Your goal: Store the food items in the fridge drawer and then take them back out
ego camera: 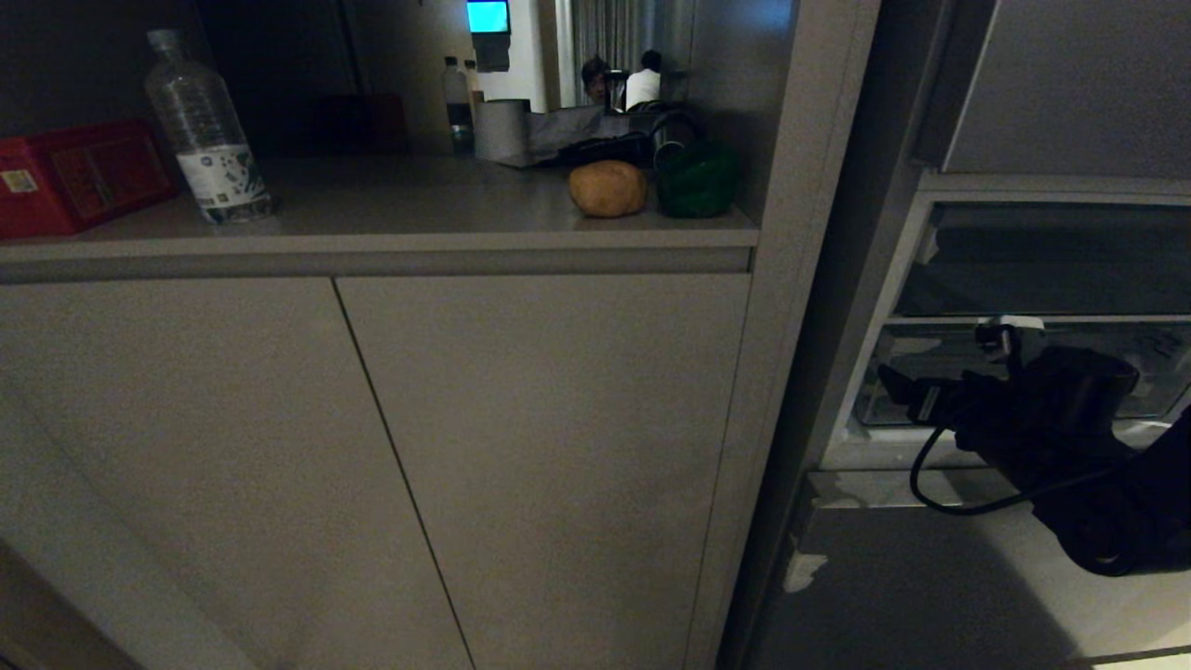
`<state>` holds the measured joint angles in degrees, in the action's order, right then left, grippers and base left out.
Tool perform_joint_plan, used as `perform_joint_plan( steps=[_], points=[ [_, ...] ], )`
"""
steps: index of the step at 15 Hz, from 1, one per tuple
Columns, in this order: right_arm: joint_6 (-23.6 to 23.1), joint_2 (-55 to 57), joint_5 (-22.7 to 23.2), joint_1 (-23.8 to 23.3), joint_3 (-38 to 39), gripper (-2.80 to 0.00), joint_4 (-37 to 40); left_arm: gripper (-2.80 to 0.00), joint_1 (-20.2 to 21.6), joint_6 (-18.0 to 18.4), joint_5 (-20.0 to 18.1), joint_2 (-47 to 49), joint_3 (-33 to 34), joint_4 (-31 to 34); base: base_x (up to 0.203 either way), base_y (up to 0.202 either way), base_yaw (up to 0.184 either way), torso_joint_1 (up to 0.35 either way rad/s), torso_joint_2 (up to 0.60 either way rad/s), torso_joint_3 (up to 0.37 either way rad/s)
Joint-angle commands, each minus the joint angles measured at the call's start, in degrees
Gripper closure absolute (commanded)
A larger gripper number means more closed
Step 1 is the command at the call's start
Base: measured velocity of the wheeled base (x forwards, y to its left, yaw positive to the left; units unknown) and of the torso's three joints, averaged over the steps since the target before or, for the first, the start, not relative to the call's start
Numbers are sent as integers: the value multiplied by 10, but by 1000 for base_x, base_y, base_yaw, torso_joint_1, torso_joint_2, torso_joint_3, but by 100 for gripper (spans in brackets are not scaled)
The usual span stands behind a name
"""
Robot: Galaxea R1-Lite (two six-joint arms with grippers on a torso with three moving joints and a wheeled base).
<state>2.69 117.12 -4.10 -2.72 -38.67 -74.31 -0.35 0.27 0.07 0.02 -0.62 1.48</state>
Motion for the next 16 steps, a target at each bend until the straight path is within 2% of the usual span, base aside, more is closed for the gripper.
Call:
perform_joint_plan(
  steps=[1, 6, 8, 10, 16],
  points=[
    [0, 0, -3, -2, 0, -280, -5, 0, 0, 0, 0, 0, 0, 0, 0, 0, 0, 0, 0, 0],
    [-4, -6, 4, 5, 15, -280, -10, 0, 0, 0, 0, 0, 0, 0, 0, 0, 0, 0, 0, 0],
    [-28, 4, 7, 14, 22, -280, -49, 0, 0, 0, 0, 0, 0, 0, 0, 0, 0, 0, 0, 0],
    [-32, 20, 4, 22, 23, -280, -80, 0, 0, 0, 0, 0, 0, 0, 0, 0, 0, 0, 0, 0],
    [-30, 20, 8, 24, 25, -280, -80, 0, 0, 0, 0, 0, 0, 0, 0, 0, 0, 0, 0, 0]
  ],
)
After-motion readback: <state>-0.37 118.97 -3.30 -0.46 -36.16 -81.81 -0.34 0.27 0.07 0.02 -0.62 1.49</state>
